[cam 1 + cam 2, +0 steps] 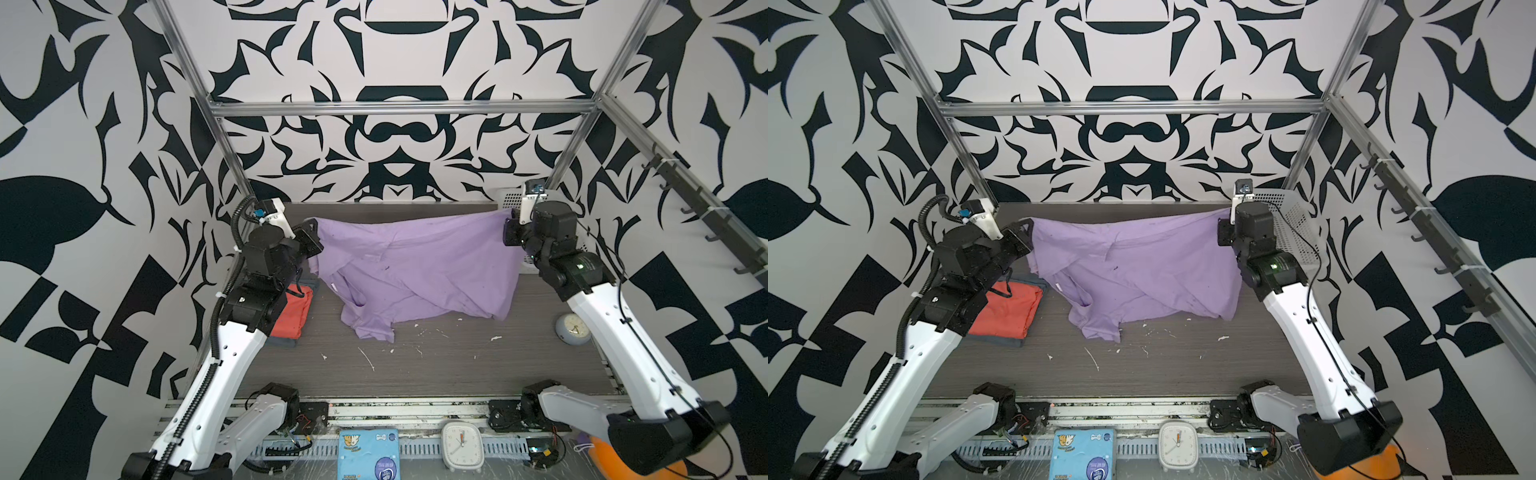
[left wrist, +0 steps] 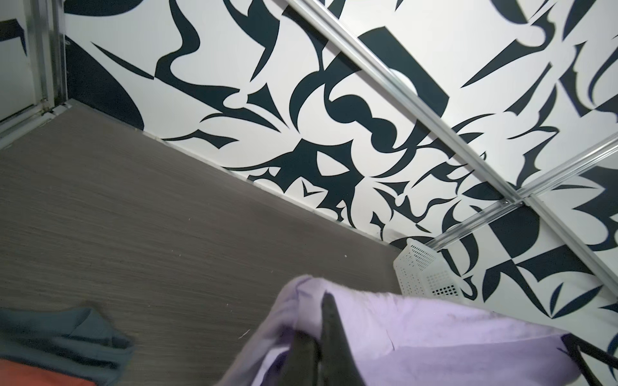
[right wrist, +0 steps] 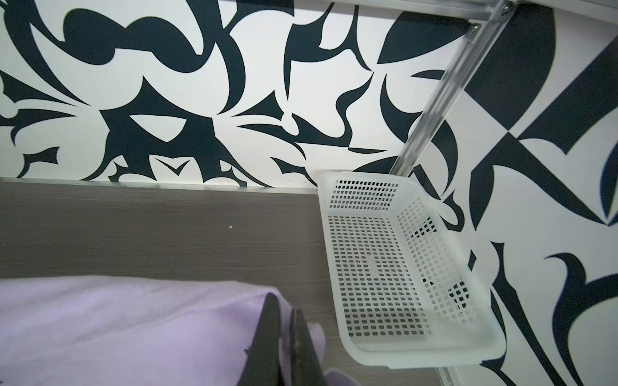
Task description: Fold and stack the t-shirts
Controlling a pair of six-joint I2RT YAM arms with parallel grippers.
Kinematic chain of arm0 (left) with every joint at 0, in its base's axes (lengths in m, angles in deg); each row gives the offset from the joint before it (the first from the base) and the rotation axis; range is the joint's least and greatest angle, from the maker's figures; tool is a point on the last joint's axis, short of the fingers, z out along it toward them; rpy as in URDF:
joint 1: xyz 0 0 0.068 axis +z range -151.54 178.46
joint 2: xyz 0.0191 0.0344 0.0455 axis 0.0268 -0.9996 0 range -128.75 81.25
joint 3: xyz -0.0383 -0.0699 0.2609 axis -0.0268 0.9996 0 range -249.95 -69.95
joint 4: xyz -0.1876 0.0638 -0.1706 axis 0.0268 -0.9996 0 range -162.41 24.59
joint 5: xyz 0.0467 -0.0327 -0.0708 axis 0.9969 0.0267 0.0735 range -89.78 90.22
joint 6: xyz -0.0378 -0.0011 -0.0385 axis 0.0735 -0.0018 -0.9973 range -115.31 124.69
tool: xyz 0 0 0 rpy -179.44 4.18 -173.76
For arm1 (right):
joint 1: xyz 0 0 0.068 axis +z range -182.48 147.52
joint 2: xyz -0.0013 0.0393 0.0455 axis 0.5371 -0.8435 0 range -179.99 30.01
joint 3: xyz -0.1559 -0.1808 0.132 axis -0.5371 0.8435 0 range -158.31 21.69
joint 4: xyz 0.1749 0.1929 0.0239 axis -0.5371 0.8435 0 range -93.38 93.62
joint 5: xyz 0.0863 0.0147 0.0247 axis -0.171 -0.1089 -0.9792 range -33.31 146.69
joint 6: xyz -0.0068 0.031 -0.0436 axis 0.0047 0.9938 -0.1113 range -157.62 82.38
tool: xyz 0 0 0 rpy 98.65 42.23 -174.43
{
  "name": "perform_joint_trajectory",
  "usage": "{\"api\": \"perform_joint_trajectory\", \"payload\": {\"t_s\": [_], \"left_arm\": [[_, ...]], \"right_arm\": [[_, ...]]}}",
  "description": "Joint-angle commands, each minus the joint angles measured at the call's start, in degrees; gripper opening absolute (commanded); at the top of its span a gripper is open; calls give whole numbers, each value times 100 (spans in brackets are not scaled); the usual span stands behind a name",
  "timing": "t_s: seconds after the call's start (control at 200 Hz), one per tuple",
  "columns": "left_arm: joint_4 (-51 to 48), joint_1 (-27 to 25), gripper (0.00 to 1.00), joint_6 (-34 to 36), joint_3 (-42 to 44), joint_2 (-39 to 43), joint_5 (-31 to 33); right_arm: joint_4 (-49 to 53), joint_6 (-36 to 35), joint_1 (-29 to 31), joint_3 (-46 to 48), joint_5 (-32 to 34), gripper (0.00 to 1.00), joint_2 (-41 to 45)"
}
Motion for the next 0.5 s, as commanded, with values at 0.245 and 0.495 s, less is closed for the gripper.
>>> {"api": "perform_joint_trajectory", "payload": {"t_s": [0.245, 0.495], "left_arm": [[-1190, 26, 0, 14, -266, 323, -206], [-2467, 29, 0, -30, -432, -150, -1111]], "right_arm": [[1106, 264, 20, 449, -1316, 0, 785], [1271, 633, 16, 1178, -1551, 0, 861]]}}
